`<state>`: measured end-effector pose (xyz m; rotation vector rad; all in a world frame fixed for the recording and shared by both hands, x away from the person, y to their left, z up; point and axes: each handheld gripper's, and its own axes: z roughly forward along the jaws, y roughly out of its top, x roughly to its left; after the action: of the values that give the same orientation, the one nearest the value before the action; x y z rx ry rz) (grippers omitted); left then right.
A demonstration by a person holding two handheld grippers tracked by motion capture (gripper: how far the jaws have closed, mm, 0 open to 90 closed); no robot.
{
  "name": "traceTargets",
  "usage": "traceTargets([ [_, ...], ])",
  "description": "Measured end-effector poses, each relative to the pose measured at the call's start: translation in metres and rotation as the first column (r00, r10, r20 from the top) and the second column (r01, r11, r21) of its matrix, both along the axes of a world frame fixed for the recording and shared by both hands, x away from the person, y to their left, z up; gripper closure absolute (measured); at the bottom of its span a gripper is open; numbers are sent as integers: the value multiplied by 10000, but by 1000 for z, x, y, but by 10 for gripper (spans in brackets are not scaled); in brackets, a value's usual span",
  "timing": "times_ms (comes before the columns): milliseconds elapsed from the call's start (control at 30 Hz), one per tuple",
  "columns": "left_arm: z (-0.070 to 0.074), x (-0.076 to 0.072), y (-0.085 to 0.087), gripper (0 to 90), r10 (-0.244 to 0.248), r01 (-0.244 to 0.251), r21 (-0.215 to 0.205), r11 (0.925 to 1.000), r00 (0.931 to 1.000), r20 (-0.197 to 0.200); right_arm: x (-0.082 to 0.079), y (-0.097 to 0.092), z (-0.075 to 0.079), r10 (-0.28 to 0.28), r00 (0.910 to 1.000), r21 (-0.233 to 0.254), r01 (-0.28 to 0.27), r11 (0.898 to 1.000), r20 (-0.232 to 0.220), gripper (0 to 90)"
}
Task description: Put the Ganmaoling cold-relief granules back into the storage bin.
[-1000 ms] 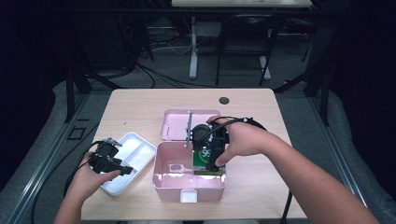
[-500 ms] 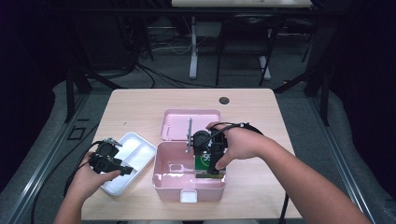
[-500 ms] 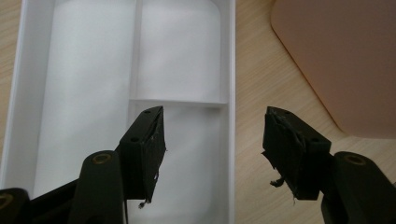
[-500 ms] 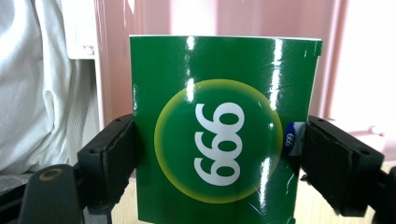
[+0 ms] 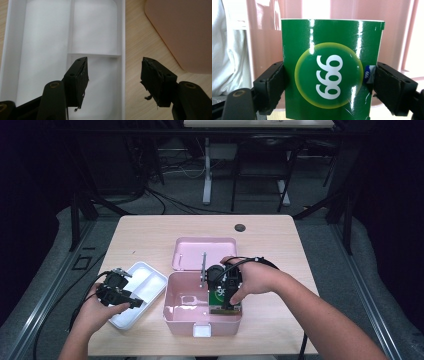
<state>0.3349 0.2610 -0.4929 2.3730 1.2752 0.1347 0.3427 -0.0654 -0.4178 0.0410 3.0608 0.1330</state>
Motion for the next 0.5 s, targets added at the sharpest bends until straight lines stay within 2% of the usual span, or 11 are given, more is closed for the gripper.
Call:
traceTargets([
  [33,0,0,0,391,21,-21,-4,10000,10000,-13,1,0,-4,-5,10000,-102,5,9999,2,160],
  [133,-1,0,0,391,12,-12,5,10000,10000,-34,3,1,-8,-45,9999,8,45,10000,92,159],
  [200,-1,0,0,391,-8,8,29,10000,10000,-39,4,1,-12,-95,9998,8,95,10000,-154,159],
  [367,-2,1,0,391,-2,3,47,10000,10000,-60,7,-1,-22,-35,10000,-32,34,10000,-51,158],
  [500,-2,1,0,391,-8,9,64,10000,10000,-76,9,-1,-26,-126,9997,-31,125,9999,-221,157],
])
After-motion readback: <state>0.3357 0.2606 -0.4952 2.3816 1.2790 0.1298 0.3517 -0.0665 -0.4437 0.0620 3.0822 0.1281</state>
